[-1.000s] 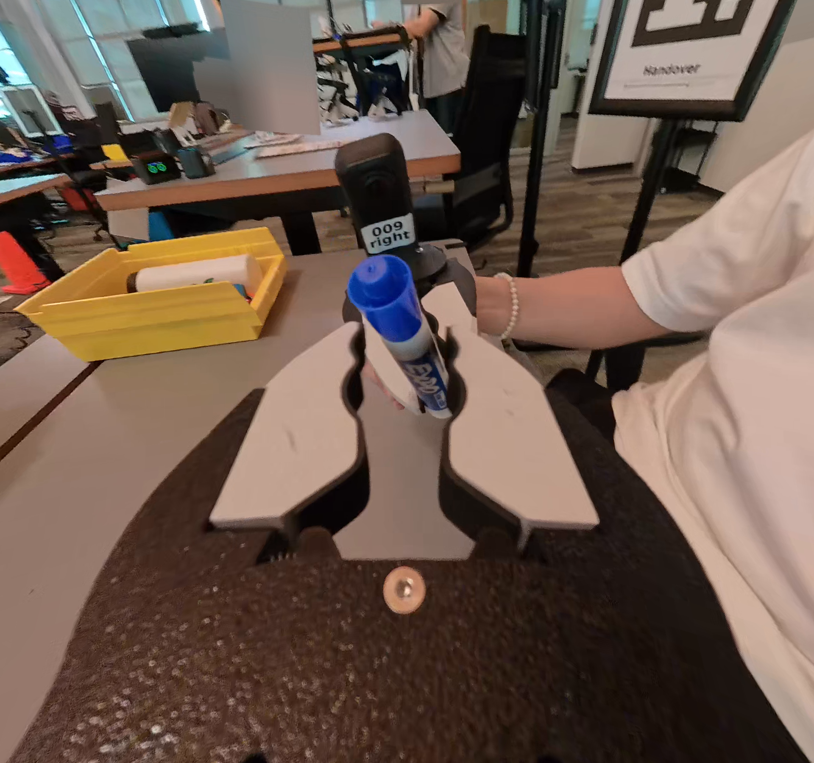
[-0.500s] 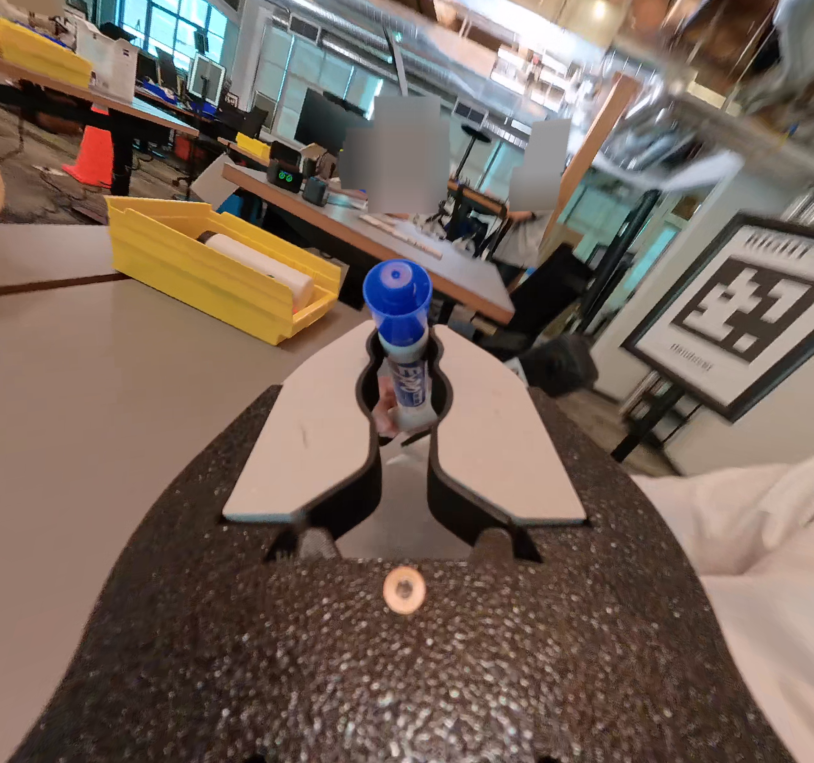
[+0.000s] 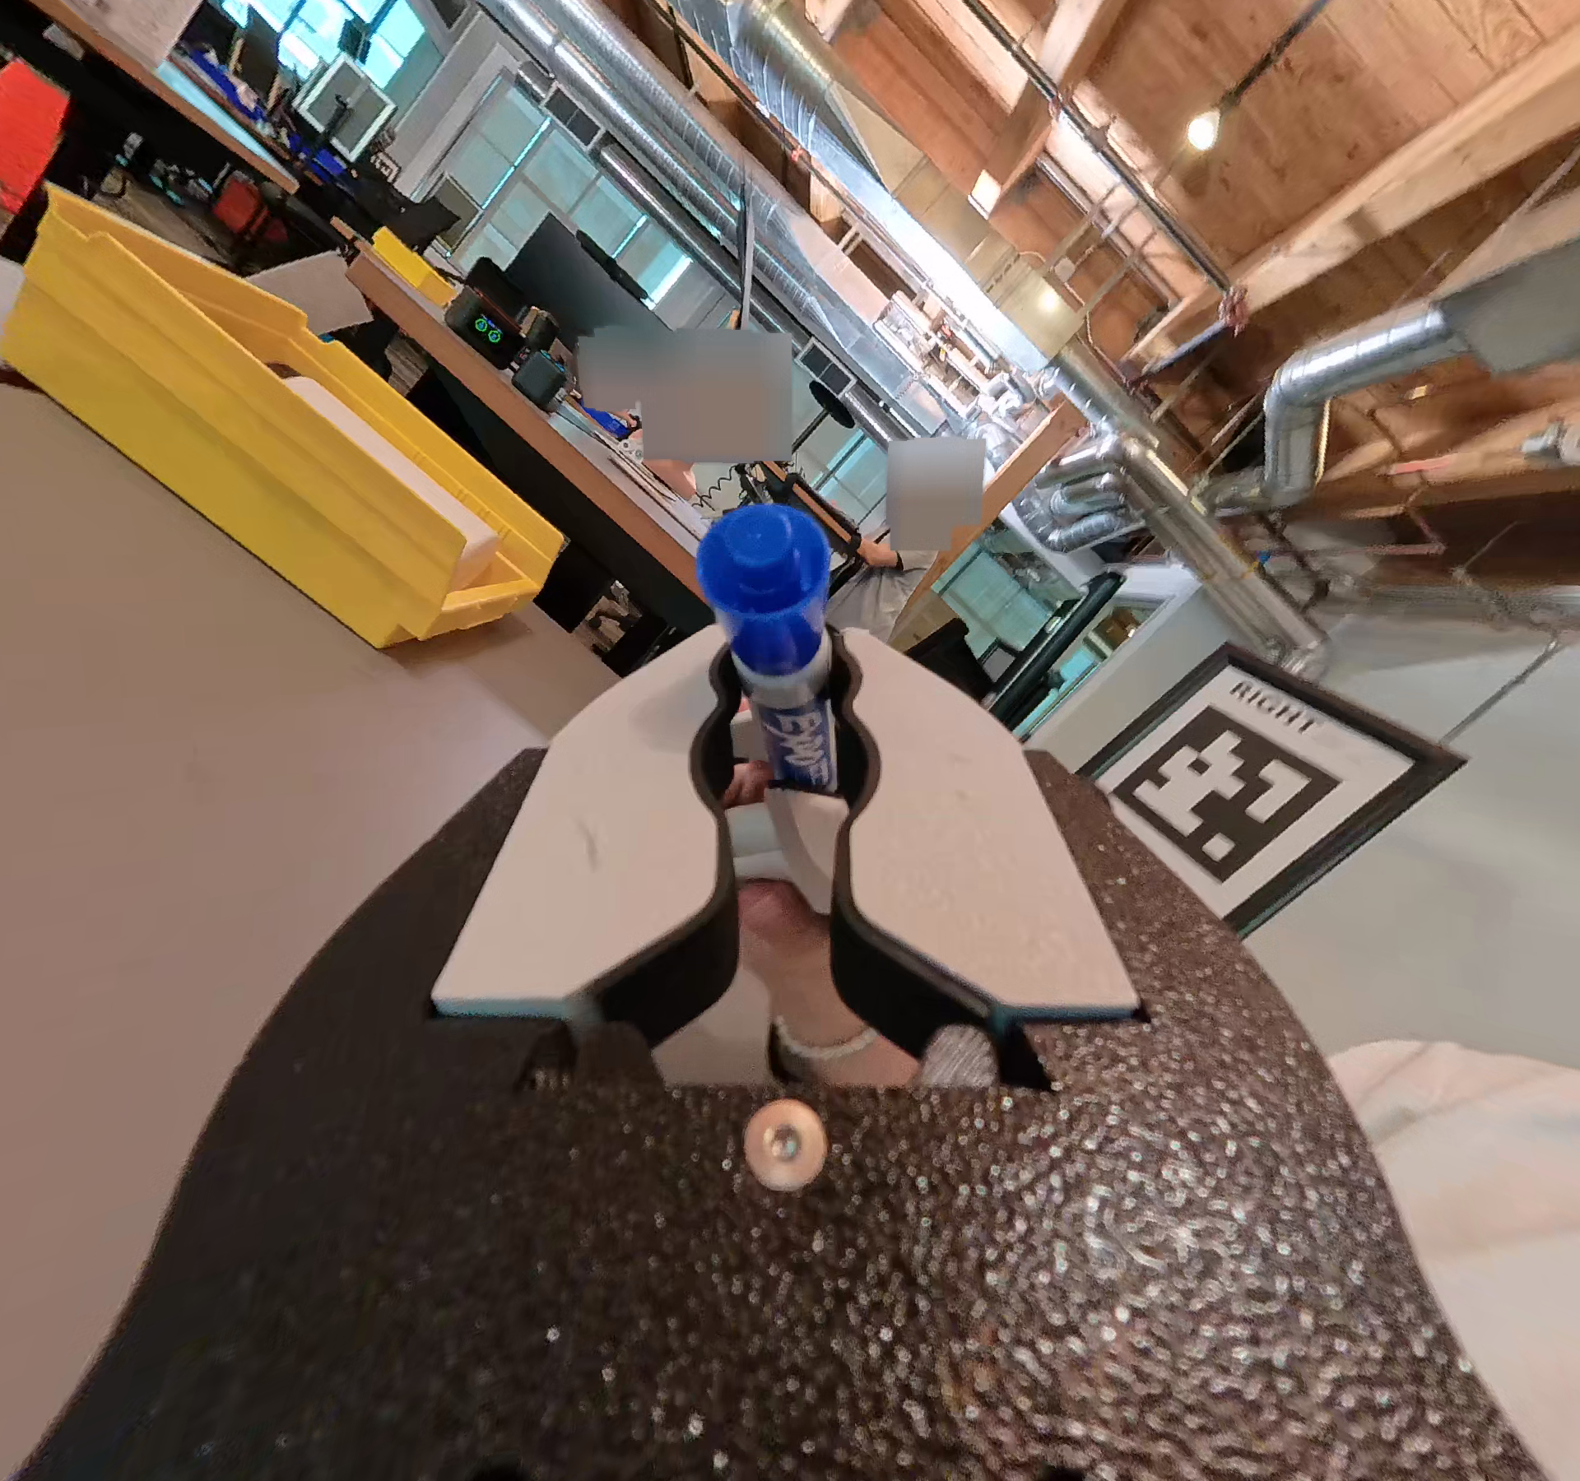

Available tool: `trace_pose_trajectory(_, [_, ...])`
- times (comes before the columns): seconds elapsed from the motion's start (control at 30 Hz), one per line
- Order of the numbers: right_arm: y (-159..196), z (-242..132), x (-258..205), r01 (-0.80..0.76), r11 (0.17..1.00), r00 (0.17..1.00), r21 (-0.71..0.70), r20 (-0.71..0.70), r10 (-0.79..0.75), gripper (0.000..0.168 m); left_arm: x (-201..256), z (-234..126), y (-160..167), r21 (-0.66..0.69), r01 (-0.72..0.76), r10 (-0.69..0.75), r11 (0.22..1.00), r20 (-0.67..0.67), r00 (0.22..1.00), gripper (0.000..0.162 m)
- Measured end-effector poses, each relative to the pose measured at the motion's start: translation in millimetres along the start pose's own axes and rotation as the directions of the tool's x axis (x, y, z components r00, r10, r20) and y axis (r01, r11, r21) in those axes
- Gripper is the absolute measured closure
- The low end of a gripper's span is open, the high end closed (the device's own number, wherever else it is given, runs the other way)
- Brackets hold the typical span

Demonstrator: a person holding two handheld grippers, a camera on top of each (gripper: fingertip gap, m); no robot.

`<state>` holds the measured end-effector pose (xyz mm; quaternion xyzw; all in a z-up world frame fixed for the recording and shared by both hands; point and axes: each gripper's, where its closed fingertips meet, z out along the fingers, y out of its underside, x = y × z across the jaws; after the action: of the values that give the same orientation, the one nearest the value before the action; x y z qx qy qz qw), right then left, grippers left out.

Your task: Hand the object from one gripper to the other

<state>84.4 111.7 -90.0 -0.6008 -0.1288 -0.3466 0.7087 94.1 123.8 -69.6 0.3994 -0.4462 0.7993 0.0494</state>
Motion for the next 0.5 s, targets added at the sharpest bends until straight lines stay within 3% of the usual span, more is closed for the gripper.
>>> trace_pose_trajectory(0.1, [3.9,-0.7,4.2,-0.055,0.996,0.997,-0.076,0.052,0.059,0.149,-14.3,-4.3,-1.9,-0.058,-0.169,0.174,0.984,0.078,0.982,0.126])
trace_pose_trajectory(0.17, [10.0,-3.4,6.1,-0.083,0.984,0.989,-0.16,0.111,0.101,0.148,-34.7,-14.8,-9.4,-0.157,-0.371,0.399,0.915,0.227,0.888,0.106])
trace_pose_trajectory(0.23, [20.1,-7.9,9.4,-0.092,0.96,0.981,-0.263,0.142,0.132,0.148,-44.8,-27.9,-19.8,-0.309,-0.599,0.674,0.738,0.319,0.666,0.103])
trace_pose_trajectory(0.3, [33.9,-14.2,5.5,-0.08,0.922,0.967,-0.38,0.194,0.164,0.148,-34.5,-30.5,-14.8,-0.451,-0.736,0.863,0.504,0.236,0.447,0.111])
trace_pose_trajectory(0.4, [47.7,-17.7,3.0,-0.055,0.877,0.967,-0.477,0.193,0.165,0.148,-22.6,-22.1,16.1,-0.554,-0.793,0.956,0.254,0.016,0.294,0.115])
trace_pose_trajectory(0.5, [53.7,-14.6,1.4,-0.118,0.839,0.966,-0.531,0.134,0.221,0.148,-41.1,-20.0,35.5,-0.646,-0.762,0.99,-0.043,-0.127,0.053,0.113])
